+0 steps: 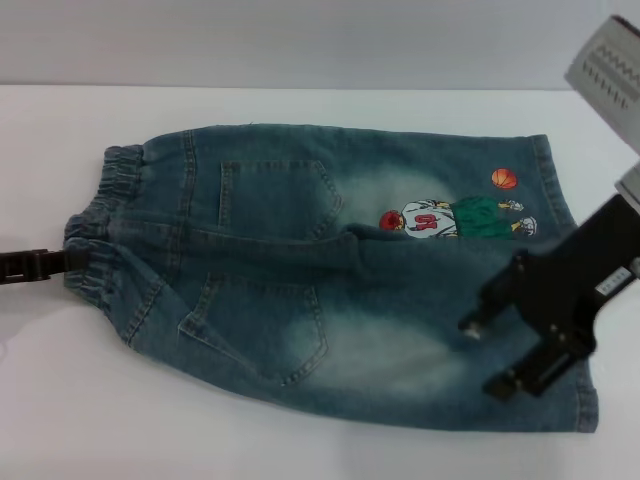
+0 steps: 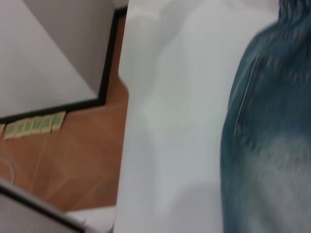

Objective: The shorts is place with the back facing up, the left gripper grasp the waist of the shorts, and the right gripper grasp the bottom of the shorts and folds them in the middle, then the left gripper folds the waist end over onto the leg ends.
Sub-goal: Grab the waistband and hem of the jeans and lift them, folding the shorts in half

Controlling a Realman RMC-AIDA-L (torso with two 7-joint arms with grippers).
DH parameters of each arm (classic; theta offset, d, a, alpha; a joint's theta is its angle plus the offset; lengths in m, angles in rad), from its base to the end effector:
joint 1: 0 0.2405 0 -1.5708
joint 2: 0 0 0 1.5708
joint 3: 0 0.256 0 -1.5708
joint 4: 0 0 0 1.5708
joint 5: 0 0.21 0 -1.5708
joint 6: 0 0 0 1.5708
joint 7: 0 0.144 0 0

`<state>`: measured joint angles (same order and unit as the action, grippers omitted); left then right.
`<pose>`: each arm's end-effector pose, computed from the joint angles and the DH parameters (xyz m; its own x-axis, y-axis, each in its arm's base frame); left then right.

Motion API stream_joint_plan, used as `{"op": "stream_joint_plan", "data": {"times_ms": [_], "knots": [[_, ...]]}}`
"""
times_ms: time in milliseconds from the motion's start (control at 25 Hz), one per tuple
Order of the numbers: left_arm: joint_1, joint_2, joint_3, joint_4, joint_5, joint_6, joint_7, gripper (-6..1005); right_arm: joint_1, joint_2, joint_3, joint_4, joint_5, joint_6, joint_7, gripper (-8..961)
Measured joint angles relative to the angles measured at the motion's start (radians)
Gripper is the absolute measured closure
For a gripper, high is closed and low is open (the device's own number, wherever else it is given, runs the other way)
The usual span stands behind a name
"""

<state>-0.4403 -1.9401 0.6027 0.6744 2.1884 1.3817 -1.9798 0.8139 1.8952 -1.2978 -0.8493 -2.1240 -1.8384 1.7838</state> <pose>-0.3558 0.3253 0.0664 0.3881 0.7857 0.4818 0.9215 -0.3392 -0.1891 0.1763 0.3464 0.0181 0.9704 -0.1507 0.1885 -0.1952 -0.9495 0.2457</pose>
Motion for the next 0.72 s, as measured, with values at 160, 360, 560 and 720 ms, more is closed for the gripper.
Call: {"op": "stream_joint_plan", "data": {"times_ms": [160,360,560,720], "knots": [[-0.004,-0.005,-0.001,-0.005,-0.006,-0.015,0.002,954,-0.007,0.000,0.000,0.012,-0.044,-0.019,0.002,216],[-0.006,-0.013,-0.017,-0.001,-0.013,-0.017,0.004,954,-0.035,-0.003,0.004,0.016,-0.092,-0.031,-0.002,217],[-0.012,-0.018,-0.026,-0.004,-0.015,-0.025,0.004,954,-0.063,-0.006,0.029,0.018,-0.137,-0.044,-0.019,216],[-0.014,-0.029,-0.026,-0.004,-0.016,-0.031,0.002,954,-0.084,-0.007,0.040,0.019,-0.155,-0.076,-0.035,216]]}}
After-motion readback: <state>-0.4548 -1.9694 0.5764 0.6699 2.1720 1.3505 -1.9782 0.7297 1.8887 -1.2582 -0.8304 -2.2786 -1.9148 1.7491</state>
